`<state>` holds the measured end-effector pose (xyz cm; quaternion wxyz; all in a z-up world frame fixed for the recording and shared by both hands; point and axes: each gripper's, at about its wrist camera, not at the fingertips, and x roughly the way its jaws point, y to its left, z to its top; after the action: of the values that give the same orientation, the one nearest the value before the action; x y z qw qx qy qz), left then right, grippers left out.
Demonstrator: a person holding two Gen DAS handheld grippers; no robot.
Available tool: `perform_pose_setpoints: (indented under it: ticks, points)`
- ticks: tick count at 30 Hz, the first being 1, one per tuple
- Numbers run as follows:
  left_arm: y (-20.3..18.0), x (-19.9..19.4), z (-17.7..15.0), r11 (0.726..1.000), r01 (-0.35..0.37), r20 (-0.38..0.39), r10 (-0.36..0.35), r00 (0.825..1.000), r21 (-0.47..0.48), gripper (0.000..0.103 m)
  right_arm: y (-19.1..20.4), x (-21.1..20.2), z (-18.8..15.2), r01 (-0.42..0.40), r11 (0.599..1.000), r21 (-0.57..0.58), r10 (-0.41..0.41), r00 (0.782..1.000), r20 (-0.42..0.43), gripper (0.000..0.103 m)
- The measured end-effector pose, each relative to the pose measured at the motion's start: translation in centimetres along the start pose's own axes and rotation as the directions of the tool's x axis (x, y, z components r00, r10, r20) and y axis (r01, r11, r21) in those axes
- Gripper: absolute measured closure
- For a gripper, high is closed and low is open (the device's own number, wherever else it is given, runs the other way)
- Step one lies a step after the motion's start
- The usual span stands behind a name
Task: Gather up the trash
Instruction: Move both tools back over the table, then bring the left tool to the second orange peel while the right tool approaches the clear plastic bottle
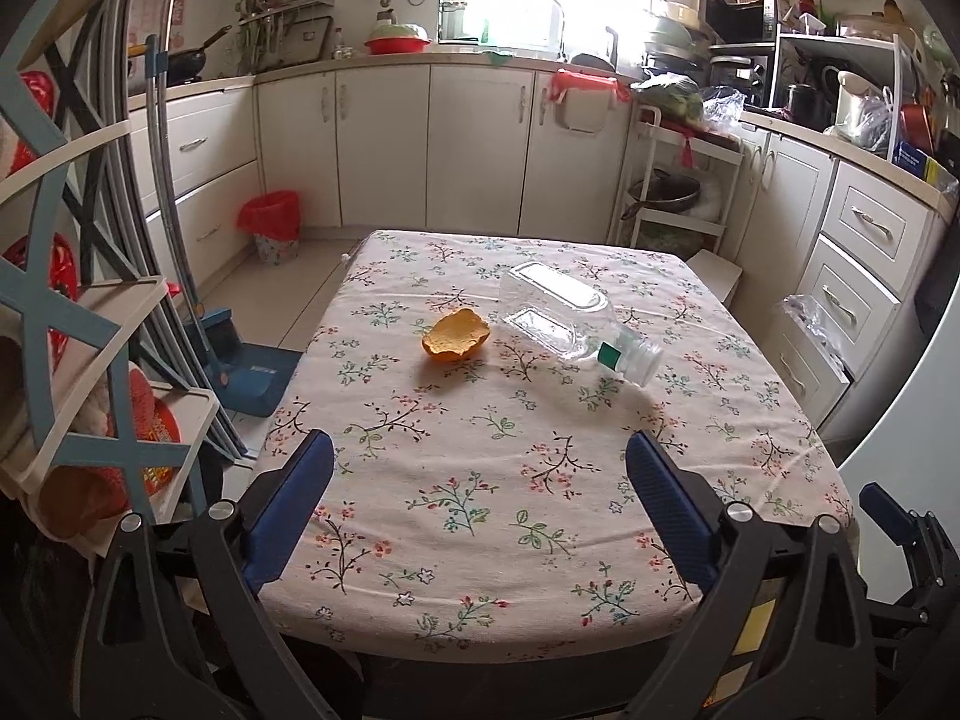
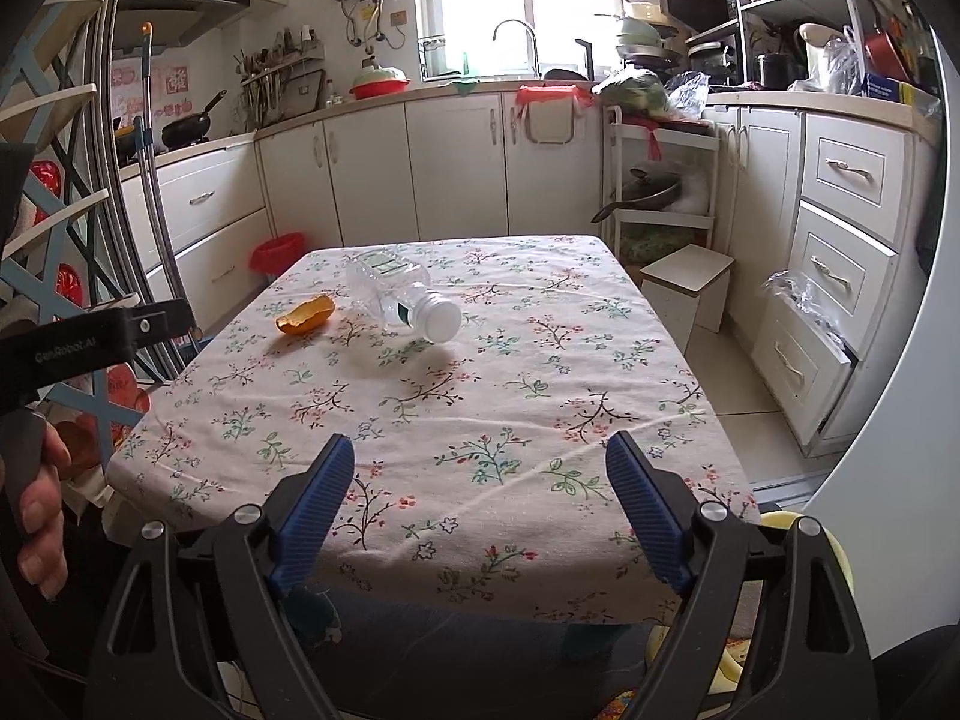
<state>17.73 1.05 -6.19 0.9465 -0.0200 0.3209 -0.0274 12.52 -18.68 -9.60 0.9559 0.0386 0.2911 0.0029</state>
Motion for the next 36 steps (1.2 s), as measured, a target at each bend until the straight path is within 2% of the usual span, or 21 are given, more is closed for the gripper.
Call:
perform_pose_setpoints:
  ticks: [16, 25, 36]
  points:
    - [0.5, 2.3, 1.3, 0.999, -0.034, -0.027, 0.035, 0.999, 0.008, 0.008, 0.6, 3.6, 1.0, -0.043, 0.999, 0.011, 0.044, 0.999, -0.031, 0.019]
    - [0.6, 3.3, 1.0, 0.999, -0.042, -0.061, 0.043, 0.997, 0.018, 0.008, 1.1, 4.6, 1.4, -0.073, 0.997, 0.018, 0.074, 0.996, -0.04, 0.018]
    - [0.7, 4.7, 2.6, 0.999, -0.012, -0.081, 0.014, 0.997, 0.033, 0.008, 0.5, 5.5, 2.0, -0.088, 0.996, 0.019, 0.089, 0.994, -0.067, 0.016]
